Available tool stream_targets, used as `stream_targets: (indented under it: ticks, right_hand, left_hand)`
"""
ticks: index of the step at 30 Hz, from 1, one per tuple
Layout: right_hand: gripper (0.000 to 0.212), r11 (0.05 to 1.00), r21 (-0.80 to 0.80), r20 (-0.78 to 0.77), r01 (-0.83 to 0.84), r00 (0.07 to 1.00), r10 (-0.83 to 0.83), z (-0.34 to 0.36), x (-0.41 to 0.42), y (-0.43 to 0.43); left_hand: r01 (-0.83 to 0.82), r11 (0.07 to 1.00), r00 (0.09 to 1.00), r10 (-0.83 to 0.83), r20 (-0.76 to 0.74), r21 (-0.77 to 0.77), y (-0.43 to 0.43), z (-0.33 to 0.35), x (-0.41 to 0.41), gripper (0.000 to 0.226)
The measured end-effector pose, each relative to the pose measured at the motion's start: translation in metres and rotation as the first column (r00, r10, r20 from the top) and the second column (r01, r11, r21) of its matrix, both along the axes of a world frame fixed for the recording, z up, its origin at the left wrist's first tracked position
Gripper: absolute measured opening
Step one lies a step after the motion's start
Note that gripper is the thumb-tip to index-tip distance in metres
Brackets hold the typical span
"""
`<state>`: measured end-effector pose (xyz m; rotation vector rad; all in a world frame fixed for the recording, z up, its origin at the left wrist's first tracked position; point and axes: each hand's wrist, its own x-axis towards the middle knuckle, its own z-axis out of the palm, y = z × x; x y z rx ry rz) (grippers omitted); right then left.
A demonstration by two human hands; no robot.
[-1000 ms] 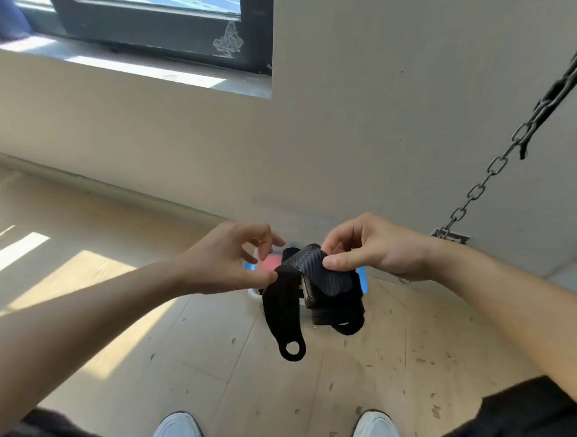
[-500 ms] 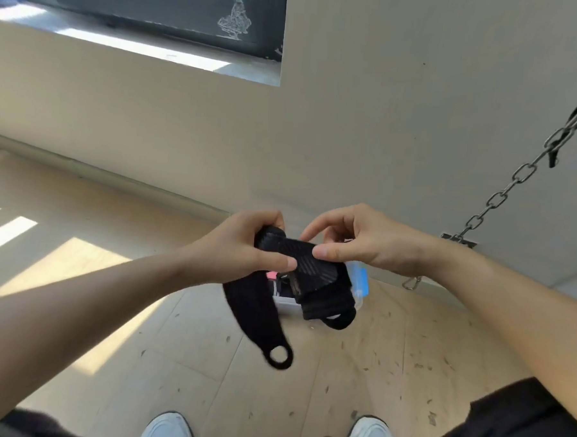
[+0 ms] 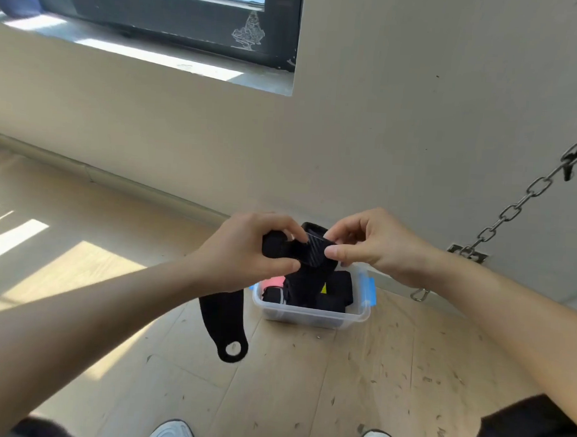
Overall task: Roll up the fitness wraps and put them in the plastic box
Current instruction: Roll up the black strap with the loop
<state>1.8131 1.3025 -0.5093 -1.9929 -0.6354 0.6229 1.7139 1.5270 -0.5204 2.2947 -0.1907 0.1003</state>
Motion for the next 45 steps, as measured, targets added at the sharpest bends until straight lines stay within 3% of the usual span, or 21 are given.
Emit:
stream_targets:
  ticks: [7,15,18,22,24,28,30,33,36,39,45]
  right_hand:
    - [0.010,0.990,0.131,0.011,0.060,0.998,-0.061,-0.004,-0.012,0.010]
    - [0.005,0.987,0.160,0.001,0.003,1.000,-0.003,-0.002,-0.008,0.003]
    - [0.004,0.997,0.038,-0.039,-0.062,0.997,0.063,0.002,0.006,-0.009]
    - [0.011,0.895,-0.409,-0.013,-0.180,0.981,0.192,0.005,0.024,-0.038]
    - [0.020,0.877,-0.443,-0.032,-0.186,0.981,0.192,0.006,0.023,-0.040]
    - [0.017,0.983,-0.181,0.156,0.007,0.988,0.021,0.007,0.016,-0.022]
    - [0.031,0.995,-0.094,0.152,-0.031,0.987,0.045,0.005,0.010,-0.013]
    - [0.043,0.986,-0.093,0.100,-0.137,0.984,0.146,-0.001,-0.001,-0.003]
    - [0.030,0.990,0.005,0.037,-0.139,0.990,0.139,-0.007,-0.009,0.003]
    - [0.014,0.984,0.163,-0.078,-0.073,0.993,0.087,-0.009,-0.010,0.005]
    - [0.028,0.911,0.389,-0.364,0.140,0.932,0.012,0.005,0.001,-0.004]
  left_hand:
    - [-0.202,0.974,0.970,0.185,0.159,0.099,-0.012,-0.005,-0.002,0.052]
    - [-0.214,0.977,0.962,0.205,0.182,0.028,-0.017,0.000,0.000,0.012]
    - [-0.279,0.960,0.955,0.282,0.097,-0.036,-0.005,0.004,0.008,0.010]
    - [-0.347,0.922,0.937,0.350,-0.013,-0.169,0.018,0.011,0.012,0.015]
    - [-0.309,0.926,0.951,0.302,-0.066,-0.219,0.020,0.014,0.010,0.012]
    - [-0.173,0.954,0.984,0.157,-0.087,-0.244,0.011,0.020,0.008,0.008]
    - [-0.117,0.958,0.992,0.099,-0.081,-0.262,0.006,0.023,0.007,0.008]
    - [-0.073,0.940,0.996,0.048,-0.082,-0.333,0.003,0.027,0.007,0.009]
    - [-0.076,0.907,0.995,0.039,-0.097,-0.415,0.006,0.030,0.006,0.010]
    - [-0.107,0.892,0.992,0.065,-0.109,-0.439,0.009,0.030,0.006,0.006]
    - [-0.181,0.888,0.980,0.124,-0.158,-0.423,0.017,0.029,0.005,0.004]
